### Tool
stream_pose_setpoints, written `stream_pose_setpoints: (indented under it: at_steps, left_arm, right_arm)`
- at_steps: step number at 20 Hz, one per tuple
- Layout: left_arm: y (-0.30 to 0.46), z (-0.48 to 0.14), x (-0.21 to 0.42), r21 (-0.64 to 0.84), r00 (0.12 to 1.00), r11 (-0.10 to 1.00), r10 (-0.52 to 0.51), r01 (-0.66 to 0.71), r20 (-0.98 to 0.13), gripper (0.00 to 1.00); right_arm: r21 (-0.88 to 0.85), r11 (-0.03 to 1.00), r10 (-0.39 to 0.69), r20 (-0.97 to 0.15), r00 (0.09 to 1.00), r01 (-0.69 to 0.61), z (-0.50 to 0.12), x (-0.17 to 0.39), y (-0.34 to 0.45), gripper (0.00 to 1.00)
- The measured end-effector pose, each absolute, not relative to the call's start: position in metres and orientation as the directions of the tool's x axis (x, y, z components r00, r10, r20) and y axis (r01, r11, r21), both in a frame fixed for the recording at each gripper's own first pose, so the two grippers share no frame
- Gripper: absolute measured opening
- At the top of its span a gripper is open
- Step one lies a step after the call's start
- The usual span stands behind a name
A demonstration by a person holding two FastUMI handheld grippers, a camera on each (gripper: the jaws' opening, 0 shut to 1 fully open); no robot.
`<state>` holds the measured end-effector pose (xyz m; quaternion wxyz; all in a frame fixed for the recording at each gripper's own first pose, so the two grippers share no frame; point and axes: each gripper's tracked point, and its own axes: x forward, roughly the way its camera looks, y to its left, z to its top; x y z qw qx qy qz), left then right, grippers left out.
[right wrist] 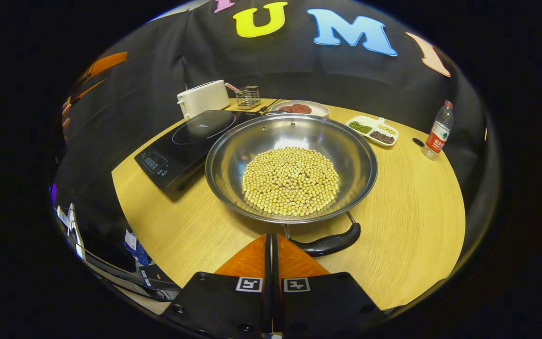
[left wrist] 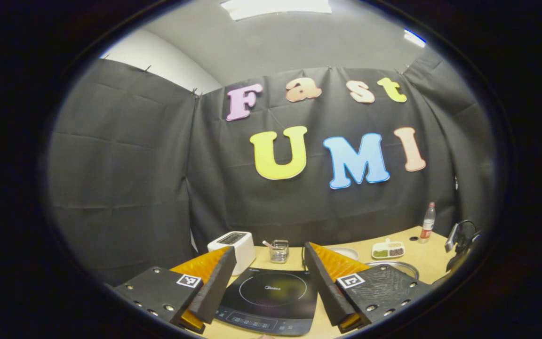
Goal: First push the handle of the pot to place it horizontally, then grasp the pot with both hands and set it on the induction cooktop.
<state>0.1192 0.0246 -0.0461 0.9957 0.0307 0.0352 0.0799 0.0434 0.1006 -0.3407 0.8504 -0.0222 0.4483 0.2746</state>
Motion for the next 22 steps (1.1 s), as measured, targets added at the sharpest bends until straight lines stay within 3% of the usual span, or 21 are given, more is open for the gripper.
stream_pose_setpoints:
  at_steps: [22]
  left_arm:
    - [0.003, -0.052, 0.132, 0.084, 0.985, 0.986, 0.153, -0.147, -0.08, 0.88]
  right_arm:
    - [0.166, 0.918, 0.343, -0.789, 0.51, -0.36, -0.351, 0.092, 0.026, 0.02]
